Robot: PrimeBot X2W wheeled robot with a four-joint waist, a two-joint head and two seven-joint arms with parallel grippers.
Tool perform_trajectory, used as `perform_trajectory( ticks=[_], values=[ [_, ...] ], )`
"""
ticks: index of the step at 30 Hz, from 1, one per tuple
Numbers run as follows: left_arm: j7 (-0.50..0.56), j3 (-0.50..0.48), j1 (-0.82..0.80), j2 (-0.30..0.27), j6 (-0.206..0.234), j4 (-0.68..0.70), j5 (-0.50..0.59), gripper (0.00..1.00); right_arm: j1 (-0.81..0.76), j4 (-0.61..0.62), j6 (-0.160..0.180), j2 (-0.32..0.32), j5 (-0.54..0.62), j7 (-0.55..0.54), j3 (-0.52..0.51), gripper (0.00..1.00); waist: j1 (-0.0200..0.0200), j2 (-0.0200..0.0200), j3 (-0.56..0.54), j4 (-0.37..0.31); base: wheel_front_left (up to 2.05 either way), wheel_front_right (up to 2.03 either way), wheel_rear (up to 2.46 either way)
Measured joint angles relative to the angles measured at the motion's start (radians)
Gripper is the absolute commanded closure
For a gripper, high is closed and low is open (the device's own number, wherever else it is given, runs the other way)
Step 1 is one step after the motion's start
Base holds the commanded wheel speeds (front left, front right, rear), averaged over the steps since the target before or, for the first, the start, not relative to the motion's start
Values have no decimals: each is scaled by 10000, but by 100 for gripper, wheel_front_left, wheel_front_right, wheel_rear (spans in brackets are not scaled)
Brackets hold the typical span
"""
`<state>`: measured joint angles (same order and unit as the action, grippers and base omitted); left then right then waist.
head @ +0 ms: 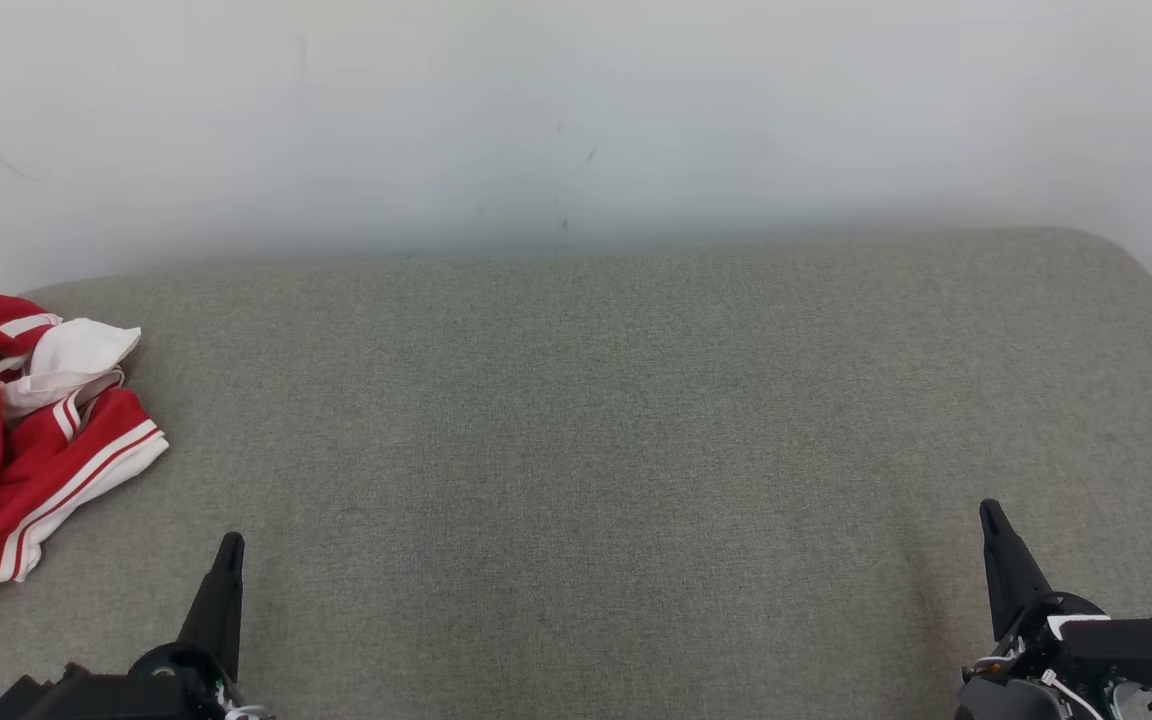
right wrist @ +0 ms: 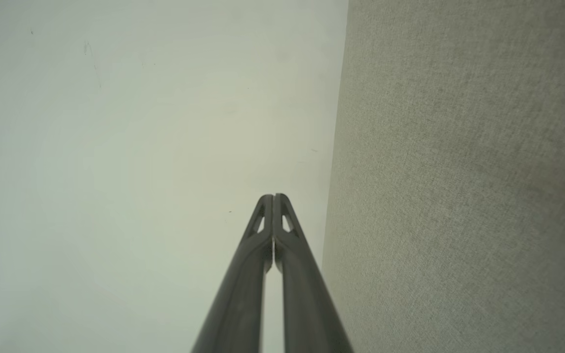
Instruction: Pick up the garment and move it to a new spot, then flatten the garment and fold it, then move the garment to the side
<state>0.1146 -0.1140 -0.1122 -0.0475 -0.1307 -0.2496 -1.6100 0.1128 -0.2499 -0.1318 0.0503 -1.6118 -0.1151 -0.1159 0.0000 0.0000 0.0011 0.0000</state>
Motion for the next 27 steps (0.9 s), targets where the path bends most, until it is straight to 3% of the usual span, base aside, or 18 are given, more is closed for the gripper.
perform_trajectory(
  ticks=[7, 8, 20, 27],
  values=[
    [0, 0, 0, 0, 0, 0, 0, 100, 0, 0, 0, 0, 0, 0, 0, 100, 0, 0, 0, 0, 0, 0, 0],
    [0, 4, 5, 8, 0, -15, 2, 0, -6, -17, 0, -2, 0, 2, 2, 0, 0, 0, 0, 0, 0, 0, 0],
    [-374, 188, 405, 94, 0, -299, 190, 0, -453, -263, 0, -54, 311, 378, 280, 0, 0, 0, 11, 0, 0, 0, 0],
    [-725, 186, 405, 90, 4, -75, 1304, 0, -470, 36, 0, -31, 1342, 754, 560, 0, 0, 0, 22, -6, 0, 0, 0]
  ],
)
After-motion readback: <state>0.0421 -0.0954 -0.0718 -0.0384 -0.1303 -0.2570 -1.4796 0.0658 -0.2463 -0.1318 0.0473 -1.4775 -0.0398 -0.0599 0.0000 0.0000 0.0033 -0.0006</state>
